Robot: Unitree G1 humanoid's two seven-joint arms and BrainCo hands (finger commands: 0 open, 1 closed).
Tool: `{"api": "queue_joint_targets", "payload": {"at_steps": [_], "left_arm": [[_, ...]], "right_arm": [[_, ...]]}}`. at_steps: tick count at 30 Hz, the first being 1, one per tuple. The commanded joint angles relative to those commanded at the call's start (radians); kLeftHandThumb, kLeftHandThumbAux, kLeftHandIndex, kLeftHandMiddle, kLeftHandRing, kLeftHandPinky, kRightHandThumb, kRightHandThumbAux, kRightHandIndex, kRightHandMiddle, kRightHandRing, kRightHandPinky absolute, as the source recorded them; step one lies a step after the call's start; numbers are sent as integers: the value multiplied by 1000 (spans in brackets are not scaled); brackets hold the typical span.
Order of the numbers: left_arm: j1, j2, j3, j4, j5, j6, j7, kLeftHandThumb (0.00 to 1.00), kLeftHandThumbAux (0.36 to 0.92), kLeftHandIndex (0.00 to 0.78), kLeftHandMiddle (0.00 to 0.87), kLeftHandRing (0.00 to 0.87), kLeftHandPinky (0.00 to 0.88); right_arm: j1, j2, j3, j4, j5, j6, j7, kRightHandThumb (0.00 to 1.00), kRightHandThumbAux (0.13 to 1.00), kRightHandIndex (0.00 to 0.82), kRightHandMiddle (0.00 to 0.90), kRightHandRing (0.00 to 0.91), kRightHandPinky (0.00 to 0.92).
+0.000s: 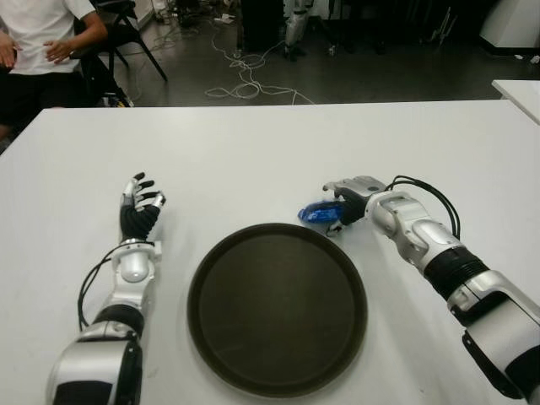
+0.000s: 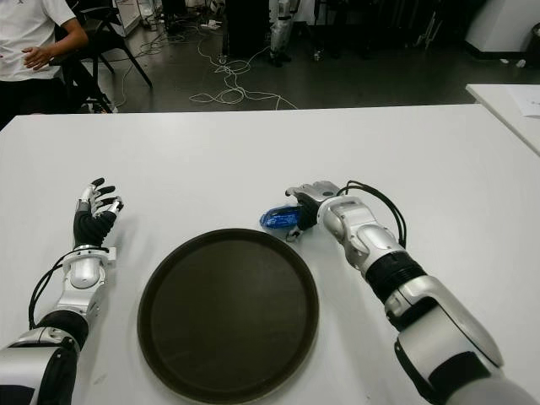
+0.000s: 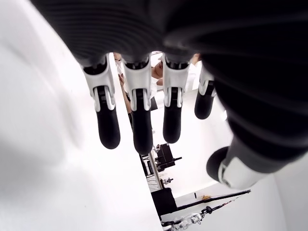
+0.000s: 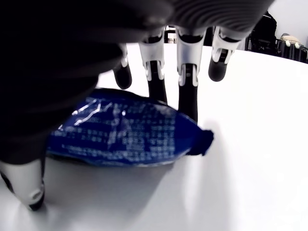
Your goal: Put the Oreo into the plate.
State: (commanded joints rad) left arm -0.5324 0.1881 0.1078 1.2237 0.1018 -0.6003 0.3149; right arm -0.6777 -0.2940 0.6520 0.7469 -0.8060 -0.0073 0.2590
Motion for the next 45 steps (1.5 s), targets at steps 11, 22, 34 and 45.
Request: {"api": "queue_joint_targets", "payload": {"at_steps": [11,22,34,45], "left_arm": [[-1,-3,3,-1,-4,3,0,324,639,155,243,278,321],[2,-8,3,-7,-5,-8,-3,305,642,167,254,285,317],[3,-10,4,-11,-5,-12,-2,317,647,165,254,284,315],[4,-10,1,-14,-1,-12,-1,284,639,159,246,279,308]], "right_arm": [[-7,7,7,12,-3,-18,-4,0,641,15,19,6,0],[-26,5,32,24,-19,-27,20,0,630,14,20,18,16],[-54,7,72,63,-33,-44,30,0,627,16,19,17,19],[-78,21,92,123,-33,-81,9,0,641,7,8,5,0]]}}
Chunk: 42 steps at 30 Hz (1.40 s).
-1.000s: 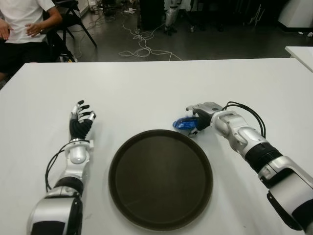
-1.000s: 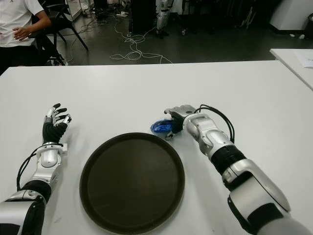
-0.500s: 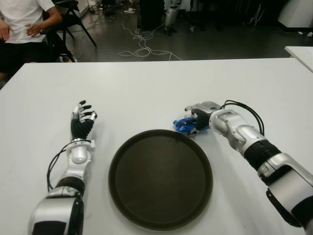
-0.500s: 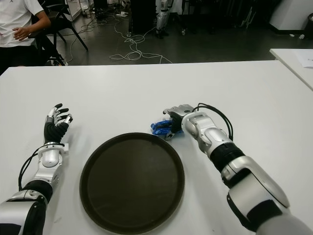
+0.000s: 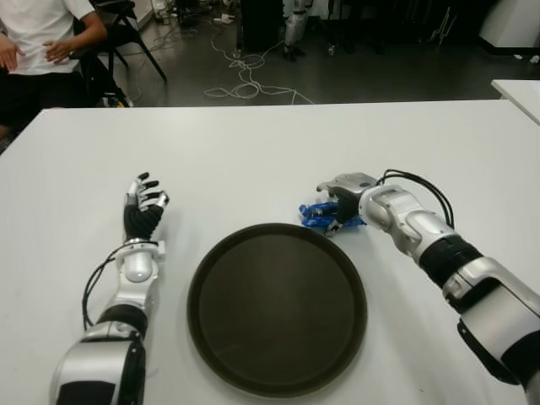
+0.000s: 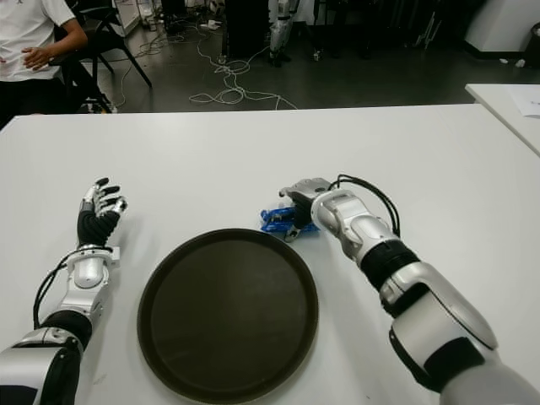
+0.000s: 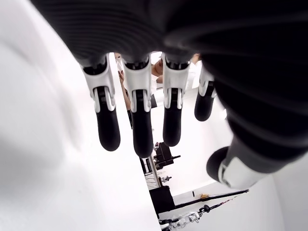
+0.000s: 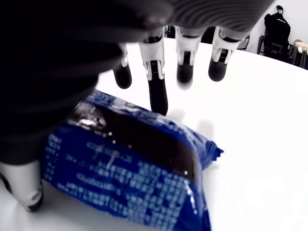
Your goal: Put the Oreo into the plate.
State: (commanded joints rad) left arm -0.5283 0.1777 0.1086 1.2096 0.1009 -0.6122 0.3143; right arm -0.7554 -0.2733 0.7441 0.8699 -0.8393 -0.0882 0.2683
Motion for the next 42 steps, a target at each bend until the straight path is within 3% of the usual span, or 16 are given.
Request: {"api": "queue_joint_targets", "payload": {"at_steps": [4,21,42], "left_arm": [[-1,-1,0,1,0,5,3,285,636,157,242,276,303],[-2,-2,-1,-1,3,9,11,317,648,154,244,275,307],[3,-10,3,-9,-7,0,-9,309,627,151,242,275,314]], "right_arm": [[-15,18,12,58,-10,-16,-26,0,645,6,9,3,0],[-52,31,48,144,-41,-43,-40,0,648,4,0,0,0],[-79,26,116,211,-77,-83,-79,0,652,18,14,0,0]]}}
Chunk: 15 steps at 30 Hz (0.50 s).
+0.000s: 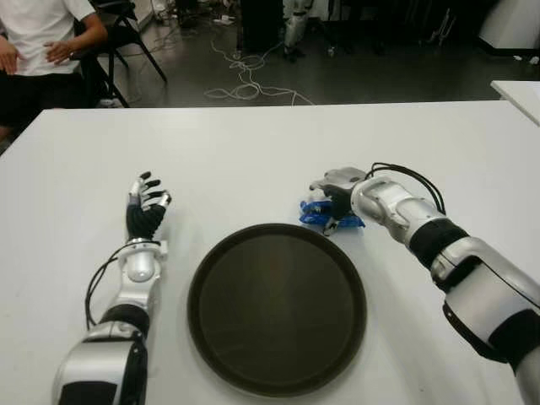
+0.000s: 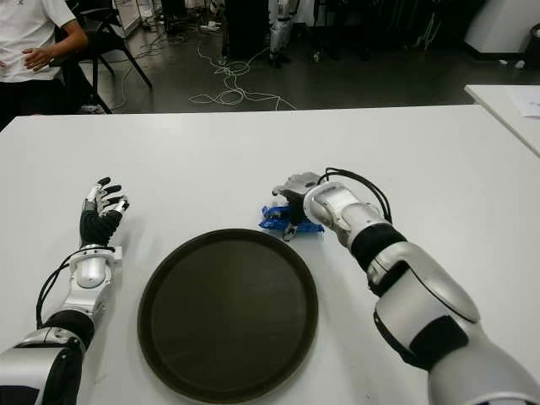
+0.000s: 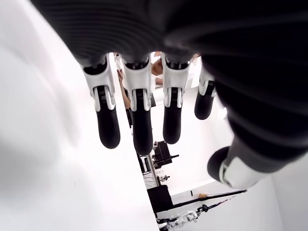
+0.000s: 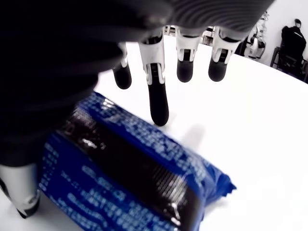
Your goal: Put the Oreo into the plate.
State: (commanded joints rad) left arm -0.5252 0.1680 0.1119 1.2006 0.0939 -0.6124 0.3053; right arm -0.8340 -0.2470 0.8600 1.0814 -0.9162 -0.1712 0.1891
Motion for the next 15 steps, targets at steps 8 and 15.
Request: {"api": "queue_joint_targets", "payload": {"at_steps": [8,15], "left_arm": [[1,1,-1,-1,2,2,3,294,633,154,242,273,305],[3,-2,0,-4,1,-1,4,310,643,155,241,272,310]], "right_arm": [[-8,-2,33,23,-25,-11,-1,0,669,20,16,4,0],[-9,-9,59,36,-38,-19,-19,0,682,17,16,0,0]]}}
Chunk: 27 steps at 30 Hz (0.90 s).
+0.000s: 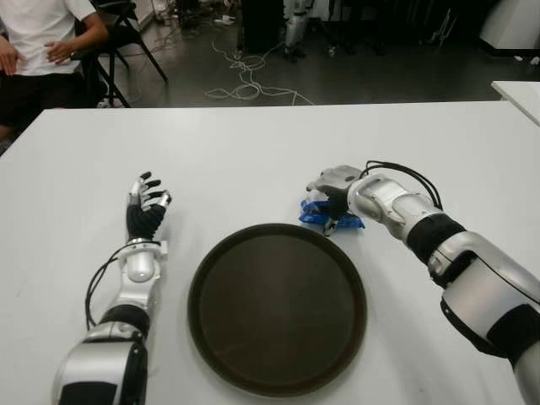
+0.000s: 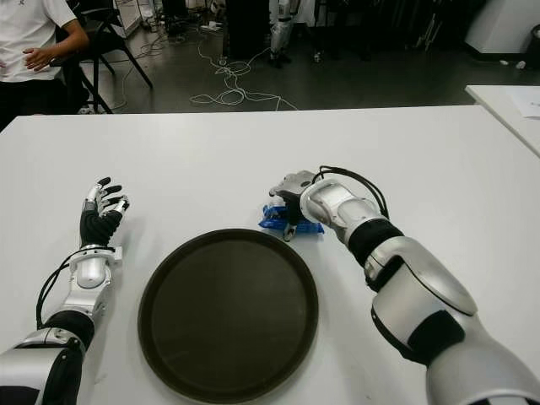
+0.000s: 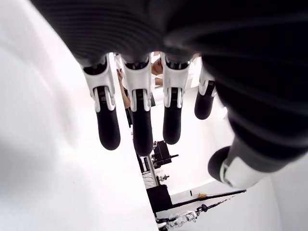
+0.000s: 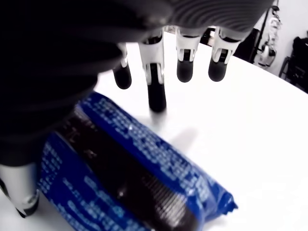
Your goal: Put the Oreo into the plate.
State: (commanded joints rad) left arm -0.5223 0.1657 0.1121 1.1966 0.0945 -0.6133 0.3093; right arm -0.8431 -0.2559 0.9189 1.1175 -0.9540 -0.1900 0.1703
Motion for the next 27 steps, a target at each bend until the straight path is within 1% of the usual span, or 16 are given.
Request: {"api": "queue_joint_targets", "payload": {"at_steps": [6,14,19,27], "left_arm": [[2,0,0,-4,1,-5,2,315,650,152,235,267,309],[3,5,-3,-3,6,-7,3,280,630,155,241,271,310],[3,6,-2,-2,4,-3,0,286,628,157,243,273,300],[3,7,-1,-3,4,0,4,288,630,148,237,270,297]], "right_arm": [[1,-9,11,-1,-2,0,4,0,672,12,12,0,0],[0,-20,29,-5,-4,-2,14,0,695,12,18,0,0],[-3,-27,37,-7,-3,-5,26,0,726,9,11,0,0],[-2,-29,31,2,9,0,41,0,723,22,29,6,0]]}}
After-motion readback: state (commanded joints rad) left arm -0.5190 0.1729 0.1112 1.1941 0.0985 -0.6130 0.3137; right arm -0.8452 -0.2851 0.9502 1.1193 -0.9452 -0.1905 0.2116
